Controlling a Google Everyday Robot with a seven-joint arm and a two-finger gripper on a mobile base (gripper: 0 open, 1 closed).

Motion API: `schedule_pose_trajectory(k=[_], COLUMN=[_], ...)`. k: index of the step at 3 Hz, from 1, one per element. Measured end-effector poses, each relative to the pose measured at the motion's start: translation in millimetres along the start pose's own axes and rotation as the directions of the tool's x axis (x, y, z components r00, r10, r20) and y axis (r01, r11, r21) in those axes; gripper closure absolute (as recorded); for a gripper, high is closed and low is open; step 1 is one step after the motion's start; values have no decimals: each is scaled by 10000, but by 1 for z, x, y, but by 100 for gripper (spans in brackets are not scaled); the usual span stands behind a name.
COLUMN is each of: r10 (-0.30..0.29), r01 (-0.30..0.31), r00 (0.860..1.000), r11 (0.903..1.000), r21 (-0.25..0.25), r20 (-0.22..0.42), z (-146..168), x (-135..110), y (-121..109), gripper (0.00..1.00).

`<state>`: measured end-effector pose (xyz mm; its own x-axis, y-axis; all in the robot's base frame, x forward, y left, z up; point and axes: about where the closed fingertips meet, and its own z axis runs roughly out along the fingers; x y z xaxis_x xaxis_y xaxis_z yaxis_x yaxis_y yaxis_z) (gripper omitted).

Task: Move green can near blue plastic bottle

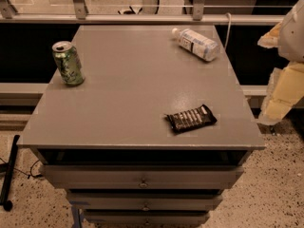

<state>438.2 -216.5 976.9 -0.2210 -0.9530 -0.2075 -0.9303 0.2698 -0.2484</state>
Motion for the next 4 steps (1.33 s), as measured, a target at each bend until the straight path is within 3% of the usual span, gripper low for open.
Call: schedule_pose_trajectory(k=[1, 2, 3, 4], r10=[0, 211, 269, 189], r01=[0, -182, 44, 513], r00=[10000, 9953, 9474, 8552], r11=[10000, 9993, 9953, 9913], r21=[1, -314, -971, -1210], r20=[2, 948, 3190, 5180], z=[0, 16, 56, 81], x=[0, -19, -87, -164], y=[0, 1, -5, -15], gripper=[0, 0, 0, 0])
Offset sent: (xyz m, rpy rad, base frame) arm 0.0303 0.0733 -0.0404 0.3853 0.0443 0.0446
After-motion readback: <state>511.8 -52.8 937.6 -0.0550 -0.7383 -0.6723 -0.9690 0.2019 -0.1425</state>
